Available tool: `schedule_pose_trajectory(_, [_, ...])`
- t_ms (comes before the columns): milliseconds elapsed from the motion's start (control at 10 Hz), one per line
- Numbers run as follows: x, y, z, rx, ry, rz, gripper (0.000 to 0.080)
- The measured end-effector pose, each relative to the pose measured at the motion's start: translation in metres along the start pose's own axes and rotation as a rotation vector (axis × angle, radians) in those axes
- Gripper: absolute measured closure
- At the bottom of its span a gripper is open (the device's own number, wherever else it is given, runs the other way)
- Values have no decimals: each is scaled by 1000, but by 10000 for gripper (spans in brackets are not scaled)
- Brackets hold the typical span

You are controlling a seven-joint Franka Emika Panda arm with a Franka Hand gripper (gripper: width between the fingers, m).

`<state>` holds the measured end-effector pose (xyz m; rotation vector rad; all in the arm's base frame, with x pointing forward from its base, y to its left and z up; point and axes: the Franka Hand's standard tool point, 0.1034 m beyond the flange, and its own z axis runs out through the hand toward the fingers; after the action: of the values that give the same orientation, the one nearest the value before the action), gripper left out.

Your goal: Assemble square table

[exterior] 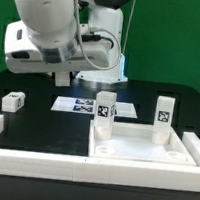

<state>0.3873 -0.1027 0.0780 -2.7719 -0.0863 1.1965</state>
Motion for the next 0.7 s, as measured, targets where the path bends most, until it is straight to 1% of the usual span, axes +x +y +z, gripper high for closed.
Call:
schedule_pose_trajectory(200, [7,2,-5,-21,122,-10,507])
schedule_pose_trajectory(300, [15,3,-5,-31,213,-23,507])
schedule_pose_trajectory(400, [23,2,-1,-42,287,-39,507])
schedule_pose_trajectory(500, [23,-1,-5,-45,309,-43,507])
schedule_pose_trajectory(600, [27,-5,-18,-46,370,-40,506])
schedule_pose_trajectory(700, [26,-8,-28,-45,416,-38,506])
